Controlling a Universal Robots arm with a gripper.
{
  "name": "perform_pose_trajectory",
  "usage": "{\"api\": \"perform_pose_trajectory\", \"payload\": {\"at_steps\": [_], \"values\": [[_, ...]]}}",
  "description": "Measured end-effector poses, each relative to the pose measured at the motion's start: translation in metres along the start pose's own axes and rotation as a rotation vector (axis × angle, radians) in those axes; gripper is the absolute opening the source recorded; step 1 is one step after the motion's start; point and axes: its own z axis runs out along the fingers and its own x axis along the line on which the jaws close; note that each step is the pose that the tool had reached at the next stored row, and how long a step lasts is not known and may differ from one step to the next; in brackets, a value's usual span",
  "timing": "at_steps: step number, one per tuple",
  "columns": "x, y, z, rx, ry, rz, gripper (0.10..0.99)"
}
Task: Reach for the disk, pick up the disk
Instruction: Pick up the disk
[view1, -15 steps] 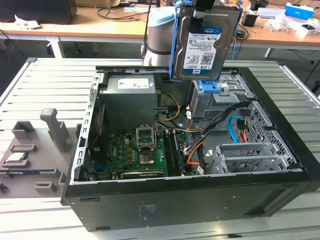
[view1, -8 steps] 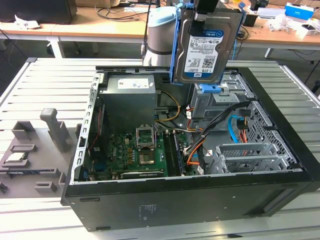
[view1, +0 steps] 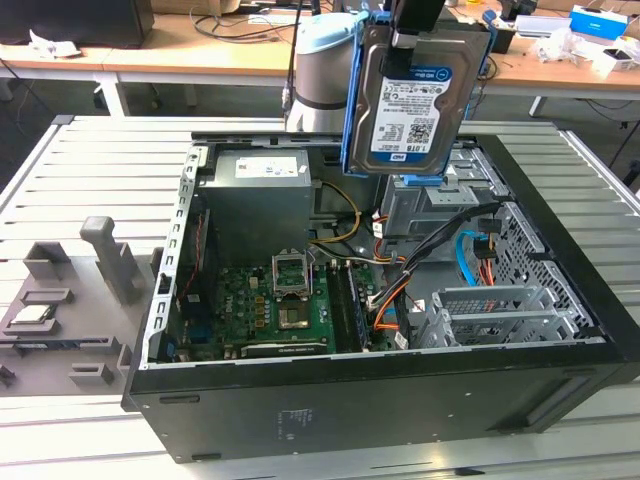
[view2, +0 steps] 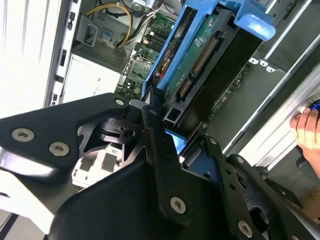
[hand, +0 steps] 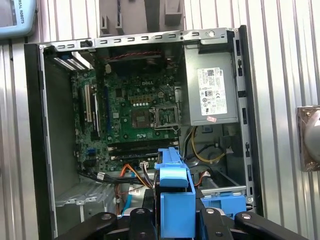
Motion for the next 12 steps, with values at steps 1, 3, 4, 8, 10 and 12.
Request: {"api": "perform_pose_trajectory", "payload": {"at_steps": [1, 3, 4, 8, 10, 12], "values": [[0.0021, -0.0002, 0.0, 0.0, 0.0, 0.0, 0.365], [0.005, -0.0004, 0.0001, 0.0, 0.0, 0.0, 0.365], [0.0063, -0.0005, 0.0001, 0.0, 0.0, 0.0, 0.365], [0.0143, -0.0011, 0.0002, 0.0, 0.0, 0.0, 0.365], [0.0172, -0.0014, 0.0002, 0.0, 0.0001, 0.0, 0.365], [0.0207, -0.0017, 0.0003, 0.0, 0.0, 0.0, 0.365]]}}
